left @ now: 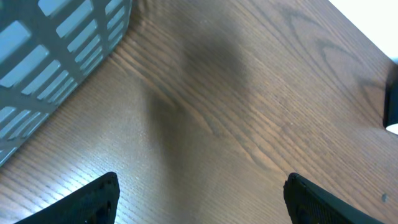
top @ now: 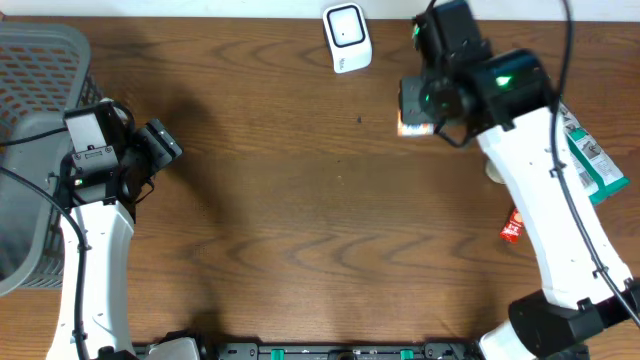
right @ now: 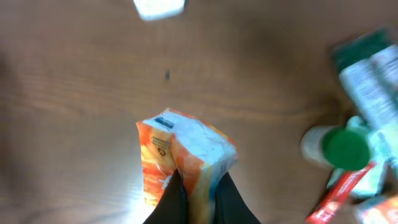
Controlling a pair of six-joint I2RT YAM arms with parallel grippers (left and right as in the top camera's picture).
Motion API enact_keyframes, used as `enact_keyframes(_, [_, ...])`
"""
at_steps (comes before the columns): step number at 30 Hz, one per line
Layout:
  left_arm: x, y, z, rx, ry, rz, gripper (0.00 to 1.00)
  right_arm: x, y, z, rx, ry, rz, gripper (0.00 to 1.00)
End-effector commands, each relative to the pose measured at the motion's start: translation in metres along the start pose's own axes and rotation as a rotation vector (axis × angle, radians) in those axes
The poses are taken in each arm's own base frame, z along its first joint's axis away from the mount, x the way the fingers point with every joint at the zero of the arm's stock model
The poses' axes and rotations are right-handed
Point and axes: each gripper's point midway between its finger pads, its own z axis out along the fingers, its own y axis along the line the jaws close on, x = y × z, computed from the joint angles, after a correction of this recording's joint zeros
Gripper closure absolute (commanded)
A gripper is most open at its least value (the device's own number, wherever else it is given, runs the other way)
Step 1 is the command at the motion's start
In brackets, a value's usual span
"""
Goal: Scan the item barcode
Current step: 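Lift the second tissue pack and hold it under the scanner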
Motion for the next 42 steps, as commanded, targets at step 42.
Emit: enact_keyframes(42, [0.001,0.004,0.002,-0.012,0.005,0.002,0.15,-0.138,0.079,0.268,0.626,-0.426,-0.600,0.99])
